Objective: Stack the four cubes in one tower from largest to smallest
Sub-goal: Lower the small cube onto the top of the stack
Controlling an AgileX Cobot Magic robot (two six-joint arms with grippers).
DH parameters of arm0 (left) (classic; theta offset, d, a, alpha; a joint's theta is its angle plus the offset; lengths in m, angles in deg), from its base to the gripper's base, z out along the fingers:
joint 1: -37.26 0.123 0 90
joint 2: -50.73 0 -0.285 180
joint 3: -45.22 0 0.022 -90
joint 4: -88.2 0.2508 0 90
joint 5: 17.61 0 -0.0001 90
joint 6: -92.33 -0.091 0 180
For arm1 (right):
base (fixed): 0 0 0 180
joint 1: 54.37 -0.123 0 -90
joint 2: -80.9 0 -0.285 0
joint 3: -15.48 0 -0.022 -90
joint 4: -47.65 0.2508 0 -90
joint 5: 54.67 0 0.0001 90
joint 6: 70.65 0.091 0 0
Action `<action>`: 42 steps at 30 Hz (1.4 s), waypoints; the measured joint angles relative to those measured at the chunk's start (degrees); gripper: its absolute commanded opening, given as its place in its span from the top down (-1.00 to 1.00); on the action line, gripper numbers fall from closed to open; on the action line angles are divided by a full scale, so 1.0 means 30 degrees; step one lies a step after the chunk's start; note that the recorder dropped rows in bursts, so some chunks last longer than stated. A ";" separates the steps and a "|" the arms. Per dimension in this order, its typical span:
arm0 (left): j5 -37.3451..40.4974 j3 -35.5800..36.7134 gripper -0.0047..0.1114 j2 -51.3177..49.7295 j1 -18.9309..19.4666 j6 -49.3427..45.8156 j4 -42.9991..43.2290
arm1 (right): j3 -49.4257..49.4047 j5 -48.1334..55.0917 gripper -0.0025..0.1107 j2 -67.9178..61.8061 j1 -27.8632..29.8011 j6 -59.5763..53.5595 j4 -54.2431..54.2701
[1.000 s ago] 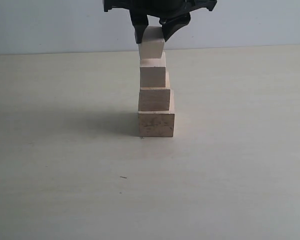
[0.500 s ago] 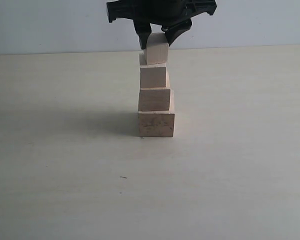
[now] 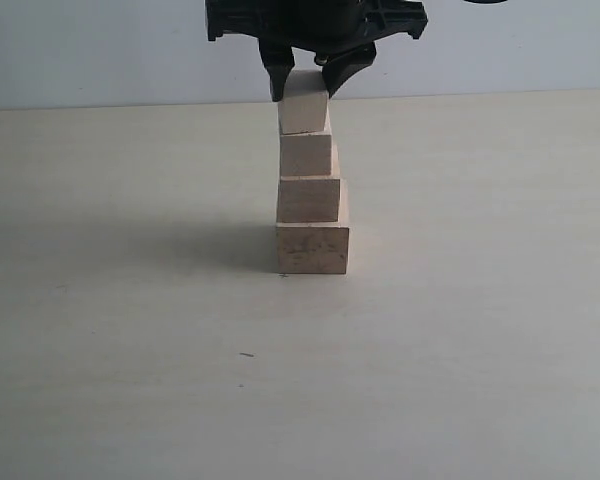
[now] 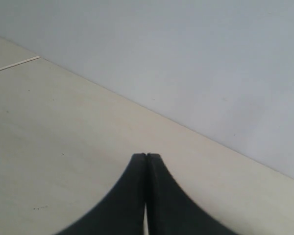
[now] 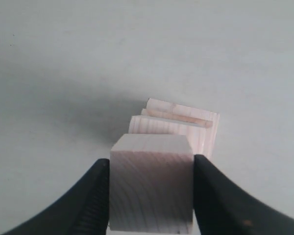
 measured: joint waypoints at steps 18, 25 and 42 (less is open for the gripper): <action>0.0000 0.0000 0.92 0.0000 0.0000 0.0000 0.0000 | 0.0000 0.0000 0.93 0.0000 0.0000 0.1306 -0.0359; 0.0000 0.0000 0.92 0.0000 0.0000 0.0000 0.0000 | 0.0000 0.0000 0.59 0.0000 0.0000 0.1306 -0.0359; 0.0000 0.0000 0.92 0.0000 0.0000 0.0000 0.0000 | 0.0000 0.0000 0.16 0.0000 0.0000 0.1306 -0.0359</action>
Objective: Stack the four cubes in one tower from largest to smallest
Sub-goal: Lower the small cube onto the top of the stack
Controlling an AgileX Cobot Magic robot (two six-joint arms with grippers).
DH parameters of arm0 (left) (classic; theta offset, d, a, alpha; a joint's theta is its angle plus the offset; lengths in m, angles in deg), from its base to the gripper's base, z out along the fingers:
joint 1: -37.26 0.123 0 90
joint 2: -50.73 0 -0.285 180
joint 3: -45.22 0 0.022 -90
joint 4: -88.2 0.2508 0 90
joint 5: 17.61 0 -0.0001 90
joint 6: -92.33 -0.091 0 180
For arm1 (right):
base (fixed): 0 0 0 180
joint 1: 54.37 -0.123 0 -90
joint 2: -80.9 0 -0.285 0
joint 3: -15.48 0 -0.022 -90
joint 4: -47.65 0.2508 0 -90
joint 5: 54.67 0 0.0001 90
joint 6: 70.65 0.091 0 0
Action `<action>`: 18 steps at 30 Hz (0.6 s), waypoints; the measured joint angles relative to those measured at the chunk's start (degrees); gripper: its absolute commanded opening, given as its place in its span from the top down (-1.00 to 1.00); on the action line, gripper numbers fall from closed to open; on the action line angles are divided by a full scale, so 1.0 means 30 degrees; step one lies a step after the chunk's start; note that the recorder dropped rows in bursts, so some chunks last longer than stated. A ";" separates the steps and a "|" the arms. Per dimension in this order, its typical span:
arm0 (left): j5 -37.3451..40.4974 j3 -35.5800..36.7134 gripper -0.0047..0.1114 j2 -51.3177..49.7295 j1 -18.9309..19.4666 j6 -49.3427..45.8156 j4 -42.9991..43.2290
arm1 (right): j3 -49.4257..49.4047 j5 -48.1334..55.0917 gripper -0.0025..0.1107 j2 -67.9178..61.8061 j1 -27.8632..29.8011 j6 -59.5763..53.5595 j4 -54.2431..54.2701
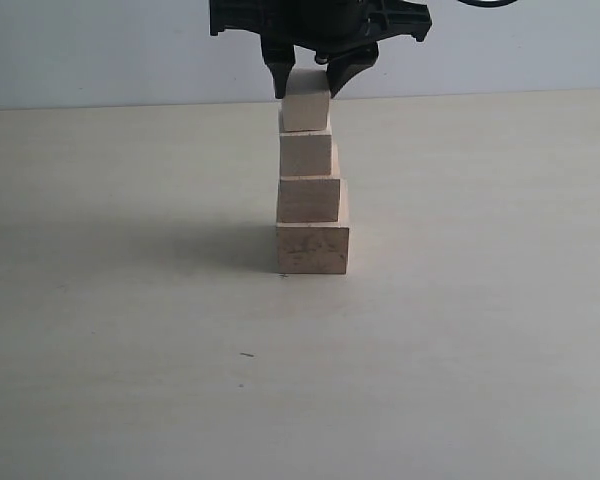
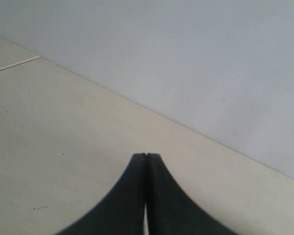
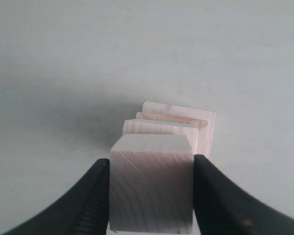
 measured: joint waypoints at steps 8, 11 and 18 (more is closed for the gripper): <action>0.0000 0.0000 0.92 0.0000 0.0000 0.0000 0.0000 | 0.0000 0.0000 -0.02 0.0000 0.0000 0.0000 0.0158; 0.0000 0.0000 0.92 0.0000 0.0000 0.0000 0.0000 | 0.0000 0.0000 -0.06 0.0000 0.0000 0.0000 0.0158; 0.0000 0.0000 0.92 0.0000 0.0000 0.0000 0.0000 | 0.0000 0.0000 -0.06 0.0000 0.0000 0.0000 0.0158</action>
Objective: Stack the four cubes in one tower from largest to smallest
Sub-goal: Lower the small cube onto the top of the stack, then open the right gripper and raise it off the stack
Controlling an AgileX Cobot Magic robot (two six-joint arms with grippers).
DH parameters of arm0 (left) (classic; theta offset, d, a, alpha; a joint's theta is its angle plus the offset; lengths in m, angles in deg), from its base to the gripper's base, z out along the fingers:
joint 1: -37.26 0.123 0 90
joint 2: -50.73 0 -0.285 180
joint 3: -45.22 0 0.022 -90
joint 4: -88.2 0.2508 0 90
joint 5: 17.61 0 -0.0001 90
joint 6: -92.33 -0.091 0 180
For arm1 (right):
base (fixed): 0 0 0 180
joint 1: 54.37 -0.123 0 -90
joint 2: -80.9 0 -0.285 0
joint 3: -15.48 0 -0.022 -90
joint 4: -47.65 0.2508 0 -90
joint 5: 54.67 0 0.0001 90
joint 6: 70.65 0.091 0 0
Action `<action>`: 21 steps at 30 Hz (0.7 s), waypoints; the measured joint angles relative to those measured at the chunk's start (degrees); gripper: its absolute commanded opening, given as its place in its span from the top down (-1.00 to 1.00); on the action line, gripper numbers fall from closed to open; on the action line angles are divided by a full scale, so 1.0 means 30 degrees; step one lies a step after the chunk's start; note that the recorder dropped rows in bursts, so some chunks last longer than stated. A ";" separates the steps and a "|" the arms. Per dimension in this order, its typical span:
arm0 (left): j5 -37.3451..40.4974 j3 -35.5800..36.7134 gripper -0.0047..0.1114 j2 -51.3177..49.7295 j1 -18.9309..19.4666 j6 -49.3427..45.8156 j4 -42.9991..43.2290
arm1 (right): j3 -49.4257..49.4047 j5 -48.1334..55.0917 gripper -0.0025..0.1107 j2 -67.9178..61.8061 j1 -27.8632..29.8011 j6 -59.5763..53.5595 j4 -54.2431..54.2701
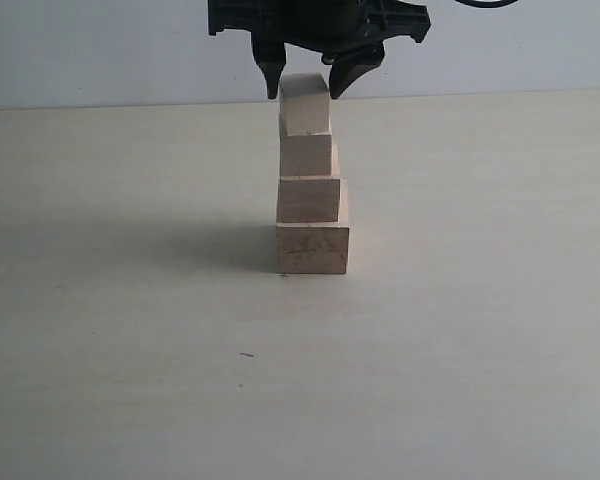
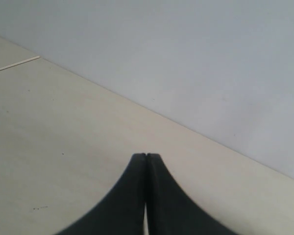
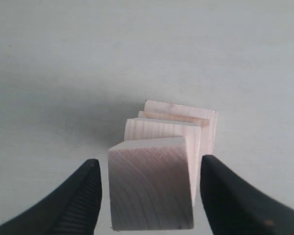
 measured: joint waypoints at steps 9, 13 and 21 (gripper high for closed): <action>0.0000 0.0000 0.92 0.0000 0.0000 0.0000 0.0000 | 0.0000 0.0000 0.03 0.0000 0.0000 0.0000 0.0000; 0.0000 0.0000 0.92 0.0000 0.0000 0.0000 0.0000 | 0.0000 0.0000 0.11 0.0000 0.0000 0.0292 0.0000; 0.0000 0.0000 0.92 0.0000 0.0000 0.0000 0.0000 | 0.0000 0.0000 0.17 0.0000 0.0000 0.0870 0.0000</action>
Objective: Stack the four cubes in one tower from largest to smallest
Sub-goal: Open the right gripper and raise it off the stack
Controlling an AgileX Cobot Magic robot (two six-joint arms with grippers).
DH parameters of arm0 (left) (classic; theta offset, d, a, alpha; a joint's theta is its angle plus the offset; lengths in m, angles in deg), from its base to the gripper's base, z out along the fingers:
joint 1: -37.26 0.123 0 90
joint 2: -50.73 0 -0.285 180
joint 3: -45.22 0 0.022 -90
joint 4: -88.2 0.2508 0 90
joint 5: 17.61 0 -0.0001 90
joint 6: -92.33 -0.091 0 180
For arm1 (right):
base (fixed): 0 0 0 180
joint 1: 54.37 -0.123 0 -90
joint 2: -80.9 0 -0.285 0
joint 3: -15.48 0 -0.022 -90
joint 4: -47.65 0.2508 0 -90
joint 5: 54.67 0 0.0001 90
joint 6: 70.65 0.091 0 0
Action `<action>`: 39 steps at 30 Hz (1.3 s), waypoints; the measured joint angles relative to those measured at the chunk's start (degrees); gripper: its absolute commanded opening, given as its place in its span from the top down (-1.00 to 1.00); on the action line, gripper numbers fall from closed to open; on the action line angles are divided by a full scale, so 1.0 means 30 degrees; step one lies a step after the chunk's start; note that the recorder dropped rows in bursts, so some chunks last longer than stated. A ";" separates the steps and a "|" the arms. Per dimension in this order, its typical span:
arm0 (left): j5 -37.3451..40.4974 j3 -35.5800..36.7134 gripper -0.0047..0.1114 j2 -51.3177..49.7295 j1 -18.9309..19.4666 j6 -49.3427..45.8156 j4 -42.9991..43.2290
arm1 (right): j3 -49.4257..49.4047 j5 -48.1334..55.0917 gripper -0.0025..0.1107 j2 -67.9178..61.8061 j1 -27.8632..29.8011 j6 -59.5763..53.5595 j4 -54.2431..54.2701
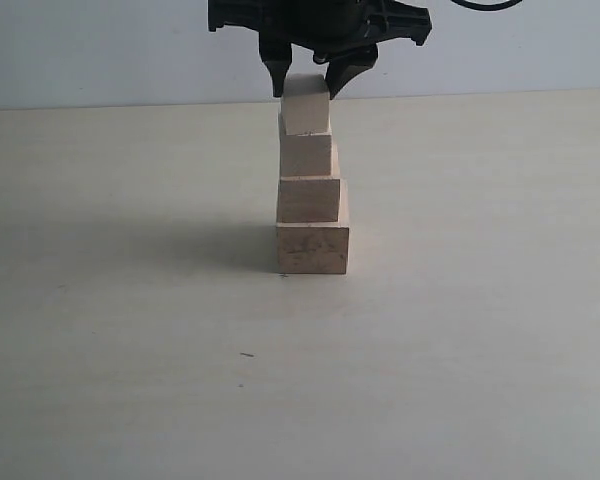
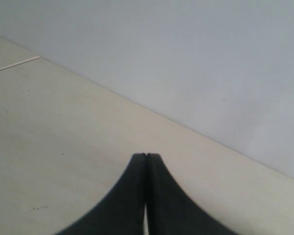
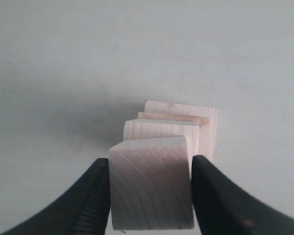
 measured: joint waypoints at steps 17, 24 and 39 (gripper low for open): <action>0.0000 0.0000 0.92 0.0000 0.0000 0.0000 0.0000 | 0.0000 0.0000 0.03 0.0000 0.0000 0.0514 -0.0074; 0.0000 0.0000 0.92 0.0000 0.0000 0.0000 0.0000 | 0.0000 0.0000 -0.17 0.0000 0.0000 0.0574 -0.0074; 0.0000 0.0000 0.92 0.0000 0.0000 0.0000 0.0000 | 0.0968 0.0035 -0.17 0.0000 0.0000 0.0611 -0.0074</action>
